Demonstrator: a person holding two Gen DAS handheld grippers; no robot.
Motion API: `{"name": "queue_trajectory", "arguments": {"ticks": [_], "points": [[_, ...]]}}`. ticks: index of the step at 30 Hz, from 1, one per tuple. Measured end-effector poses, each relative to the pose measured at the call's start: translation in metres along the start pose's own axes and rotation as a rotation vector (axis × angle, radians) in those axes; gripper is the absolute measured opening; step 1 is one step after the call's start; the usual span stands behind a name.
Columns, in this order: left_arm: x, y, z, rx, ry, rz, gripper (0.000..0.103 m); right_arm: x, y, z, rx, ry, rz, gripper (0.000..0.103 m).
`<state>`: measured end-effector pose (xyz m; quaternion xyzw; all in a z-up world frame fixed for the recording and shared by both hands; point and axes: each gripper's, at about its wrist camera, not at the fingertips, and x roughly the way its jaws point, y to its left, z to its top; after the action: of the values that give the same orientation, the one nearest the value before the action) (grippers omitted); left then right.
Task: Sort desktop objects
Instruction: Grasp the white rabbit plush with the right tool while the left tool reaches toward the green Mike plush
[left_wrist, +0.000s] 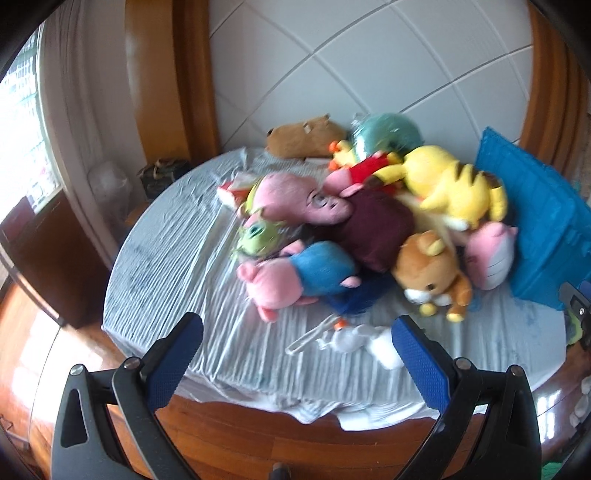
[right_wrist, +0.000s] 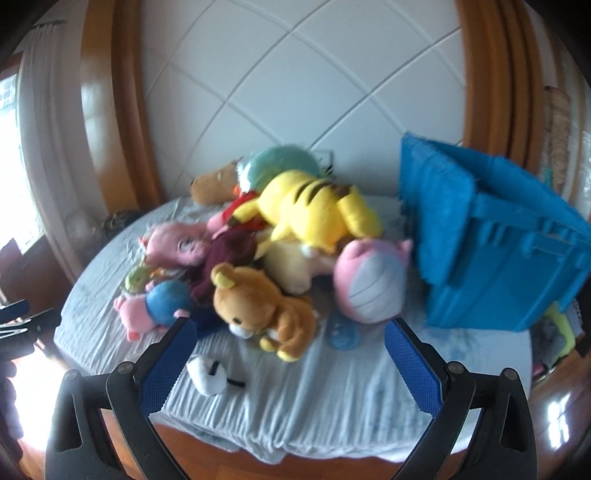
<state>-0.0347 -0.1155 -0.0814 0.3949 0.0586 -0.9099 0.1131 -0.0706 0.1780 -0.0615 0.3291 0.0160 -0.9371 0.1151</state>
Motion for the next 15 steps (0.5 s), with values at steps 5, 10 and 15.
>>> {"name": "queue_trajectory", "arguments": {"ticks": [5, 10, 15], "points": [[0.046, 0.014, 0.007, 0.053, 0.049, -0.023, 0.103, 0.040, 0.029, -0.005, -0.036, 0.077, 0.022, 0.103], [0.093, 0.018, 0.007, 0.145, 0.100, -0.055, 0.103, 0.088, 0.058, -0.022, -0.019, 0.188, 0.033, 0.100], [0.137, 0.014, -0.007, 0.197, 0.167, -0.119, 0.101, 0.135, 0.084, -0.050, -0.014, 0.290, 0.025, 0.088]]}}
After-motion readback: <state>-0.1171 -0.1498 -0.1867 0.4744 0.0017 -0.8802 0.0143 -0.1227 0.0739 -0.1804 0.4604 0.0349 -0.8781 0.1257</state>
